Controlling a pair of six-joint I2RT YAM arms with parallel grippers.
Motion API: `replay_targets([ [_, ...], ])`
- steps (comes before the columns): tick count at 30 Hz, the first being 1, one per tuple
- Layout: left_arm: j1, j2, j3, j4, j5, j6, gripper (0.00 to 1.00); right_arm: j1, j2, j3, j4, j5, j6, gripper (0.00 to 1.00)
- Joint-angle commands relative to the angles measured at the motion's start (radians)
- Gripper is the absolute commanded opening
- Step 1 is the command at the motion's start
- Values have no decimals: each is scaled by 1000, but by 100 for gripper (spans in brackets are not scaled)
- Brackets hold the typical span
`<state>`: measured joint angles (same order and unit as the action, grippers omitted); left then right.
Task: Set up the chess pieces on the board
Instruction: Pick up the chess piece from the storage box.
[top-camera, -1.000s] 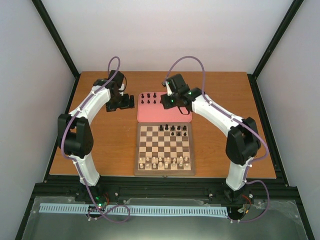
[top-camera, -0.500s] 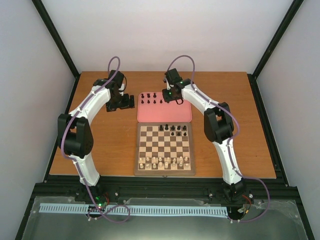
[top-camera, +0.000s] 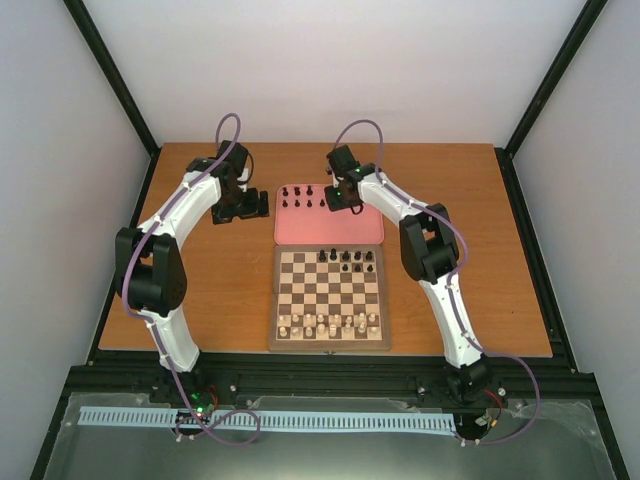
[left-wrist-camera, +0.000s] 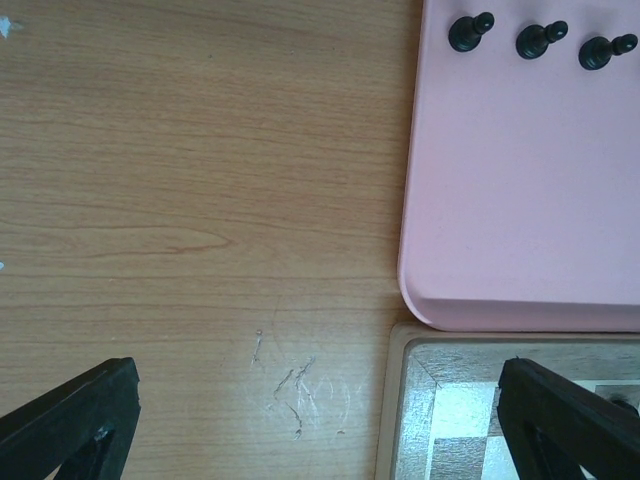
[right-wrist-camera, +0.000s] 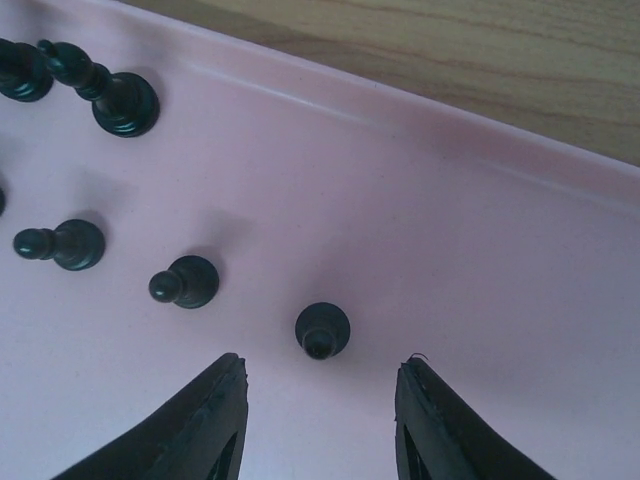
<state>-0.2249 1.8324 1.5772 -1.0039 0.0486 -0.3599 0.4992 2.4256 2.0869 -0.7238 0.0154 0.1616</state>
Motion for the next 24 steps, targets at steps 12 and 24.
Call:
replay_targets([
  [12, -1, 27, 49, -28, -7, 3, 100, -27, 107, 133, -1, -10, 3, 34],
  [24, -1, 44, 56, -30, -3, 4, 100, -28, 118, 146, -10, -35, -2, 13],
])
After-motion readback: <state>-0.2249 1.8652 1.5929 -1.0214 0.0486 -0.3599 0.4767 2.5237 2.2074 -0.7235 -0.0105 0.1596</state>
